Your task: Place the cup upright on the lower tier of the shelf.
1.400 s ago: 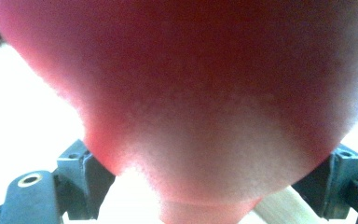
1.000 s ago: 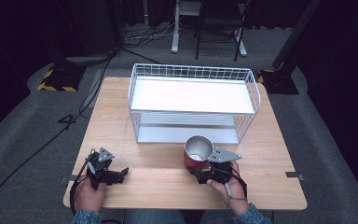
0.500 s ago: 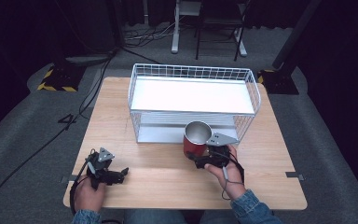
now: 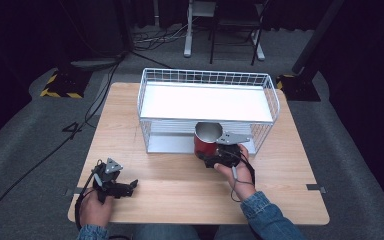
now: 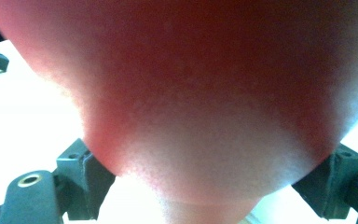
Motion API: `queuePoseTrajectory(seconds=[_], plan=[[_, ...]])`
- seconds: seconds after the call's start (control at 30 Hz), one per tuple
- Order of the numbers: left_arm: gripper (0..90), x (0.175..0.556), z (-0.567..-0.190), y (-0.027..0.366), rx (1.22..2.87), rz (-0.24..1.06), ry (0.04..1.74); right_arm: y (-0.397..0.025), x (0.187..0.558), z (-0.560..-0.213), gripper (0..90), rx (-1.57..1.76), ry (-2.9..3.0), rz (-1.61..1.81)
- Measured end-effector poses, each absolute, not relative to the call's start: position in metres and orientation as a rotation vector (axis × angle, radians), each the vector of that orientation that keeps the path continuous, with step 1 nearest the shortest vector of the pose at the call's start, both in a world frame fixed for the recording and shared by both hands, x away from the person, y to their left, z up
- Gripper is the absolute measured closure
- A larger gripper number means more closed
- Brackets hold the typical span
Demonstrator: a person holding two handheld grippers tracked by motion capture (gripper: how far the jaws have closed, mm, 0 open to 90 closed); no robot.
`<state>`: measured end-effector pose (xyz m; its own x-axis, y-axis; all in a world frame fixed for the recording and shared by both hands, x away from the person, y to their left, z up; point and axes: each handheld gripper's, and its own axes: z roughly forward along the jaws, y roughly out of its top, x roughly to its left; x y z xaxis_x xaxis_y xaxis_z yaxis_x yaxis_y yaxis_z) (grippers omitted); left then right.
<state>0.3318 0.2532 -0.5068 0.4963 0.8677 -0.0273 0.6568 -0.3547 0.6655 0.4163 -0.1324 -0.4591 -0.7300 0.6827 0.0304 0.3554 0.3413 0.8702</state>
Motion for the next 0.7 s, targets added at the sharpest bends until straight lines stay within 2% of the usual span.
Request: queuePoseTrajectory(seconds=[0.7], plan=[[0.0, 0.332, -0.507, 0.253, 2.124, 0.441, 1.246, -0.124, 0.458, -0.473, 17.2, 0.997, 2.184, 1.320]])
